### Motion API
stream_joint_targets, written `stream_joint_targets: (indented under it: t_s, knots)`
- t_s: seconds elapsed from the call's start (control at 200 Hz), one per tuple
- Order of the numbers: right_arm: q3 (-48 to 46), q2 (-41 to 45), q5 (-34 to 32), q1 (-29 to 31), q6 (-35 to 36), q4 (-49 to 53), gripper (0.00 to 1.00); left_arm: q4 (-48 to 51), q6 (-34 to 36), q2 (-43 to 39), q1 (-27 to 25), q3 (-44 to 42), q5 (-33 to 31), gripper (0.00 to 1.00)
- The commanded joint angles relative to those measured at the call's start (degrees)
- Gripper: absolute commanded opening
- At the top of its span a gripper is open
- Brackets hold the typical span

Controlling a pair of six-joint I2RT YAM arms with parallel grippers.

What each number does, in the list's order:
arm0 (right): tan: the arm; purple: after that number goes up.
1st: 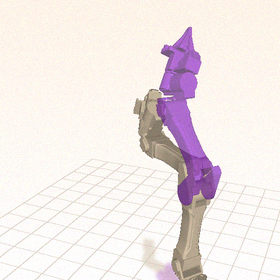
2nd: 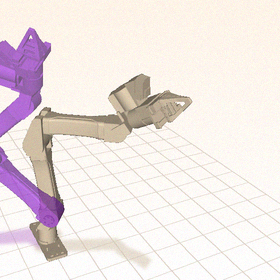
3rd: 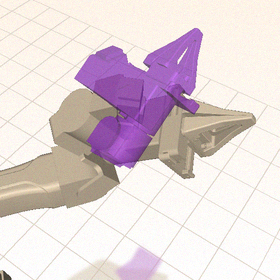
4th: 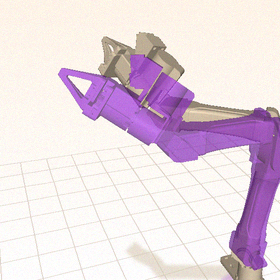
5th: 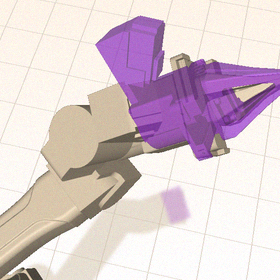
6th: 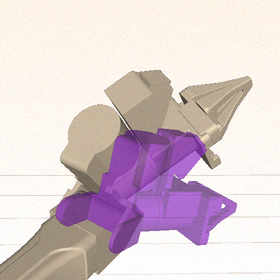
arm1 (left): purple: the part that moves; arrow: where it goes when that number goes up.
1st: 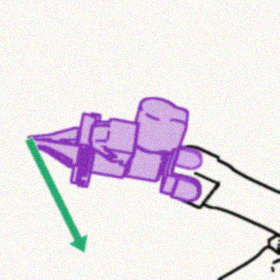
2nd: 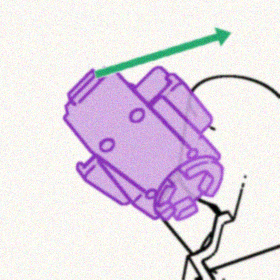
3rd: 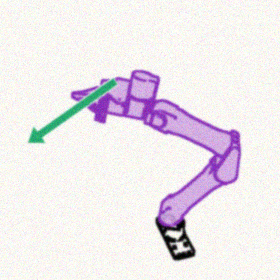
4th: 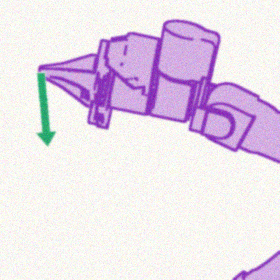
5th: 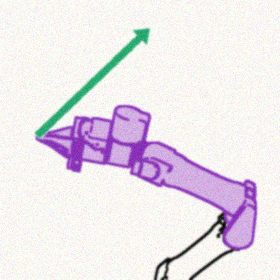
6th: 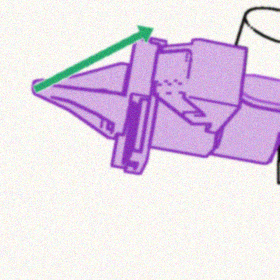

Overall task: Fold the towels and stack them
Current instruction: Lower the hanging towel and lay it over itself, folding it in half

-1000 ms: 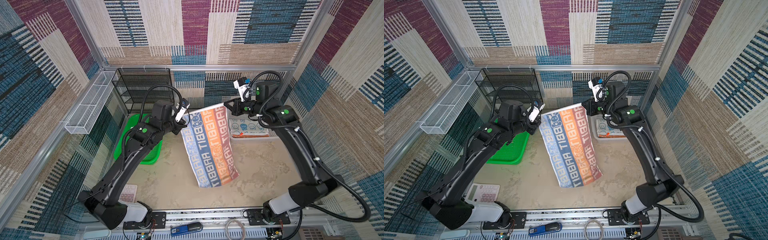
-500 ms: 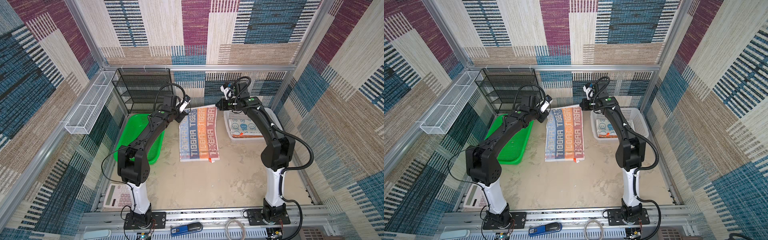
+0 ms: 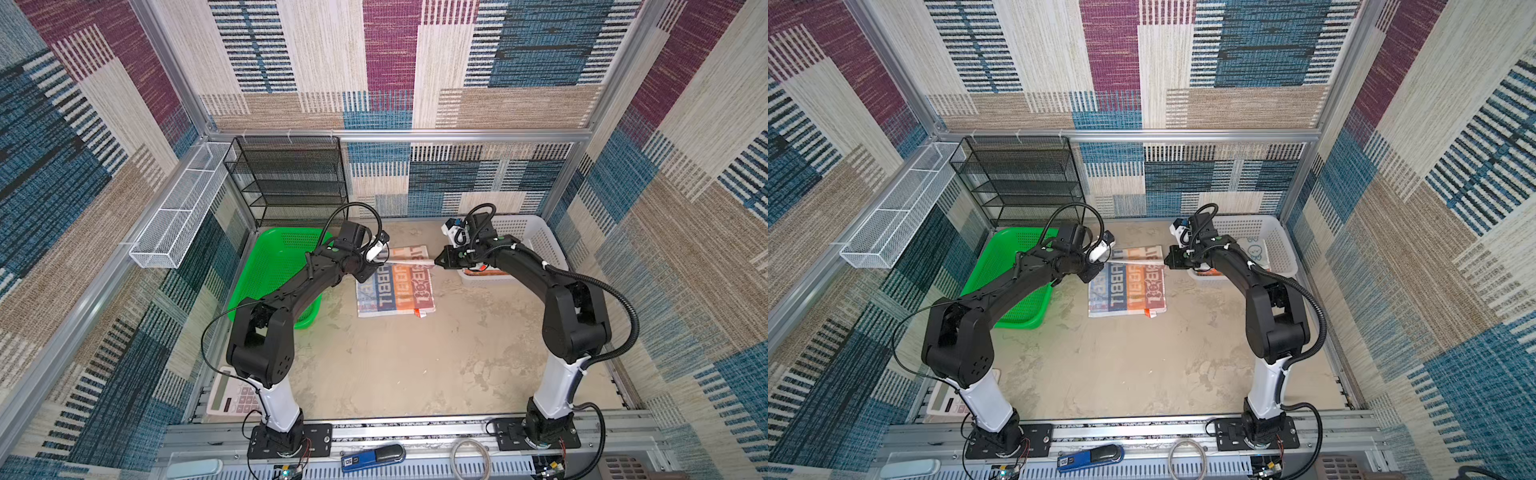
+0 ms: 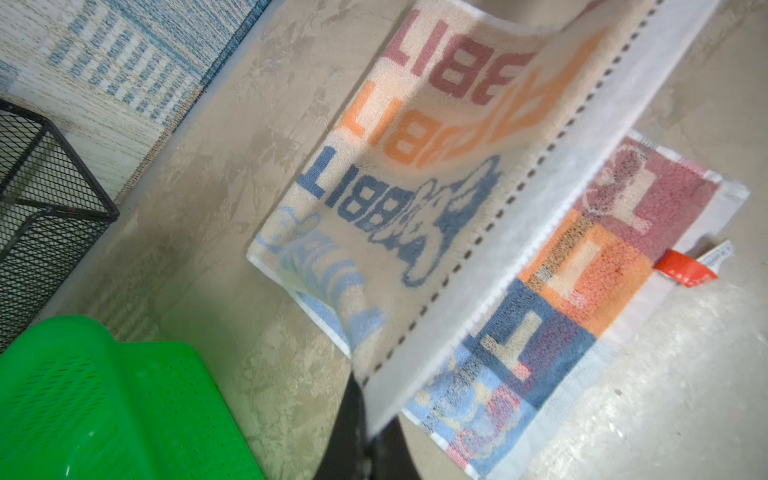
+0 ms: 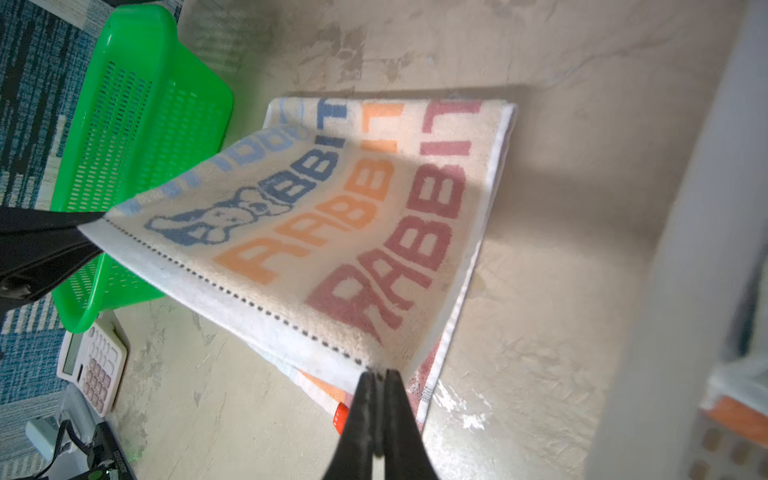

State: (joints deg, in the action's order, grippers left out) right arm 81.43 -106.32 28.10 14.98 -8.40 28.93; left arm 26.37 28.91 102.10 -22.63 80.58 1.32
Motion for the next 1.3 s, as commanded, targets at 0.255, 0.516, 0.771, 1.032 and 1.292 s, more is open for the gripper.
stream_joint_targets:
  t_s: [0.255,0.516,0.771,1.032,1.292]
  knots:
    - [-9.8,4.4,-2.9,1.7,-2.4,-6.0,0.0,4.8,4.8,0.0,-1.0,-3.5,-9.9,0.0]
    - [-14.2,6.3,-5.7,3.4,-3.8,-7.3,0.0,5.1,4.9,-0.2,-3.5,-7.0,-12.8,0.0]
    - [-20.6,6.7,-6.9,4.5,-5.3,-10.0,0.0,5.1,4.3,0.6,-4.9,-8.5,-15.0,0.0]
    - [-25.1,6.7,-7.7,5.6,-6.0,-12.3,0.0,5.6,4.0,2.7,-7.4,-9.3,-17.8,0.0]
    - [-24.4,9.5,-9.5,5.5,-5.8,-10.3,0.0,6.1,4.9,3.0,-8.0,-8.0,-21.7,0.0]
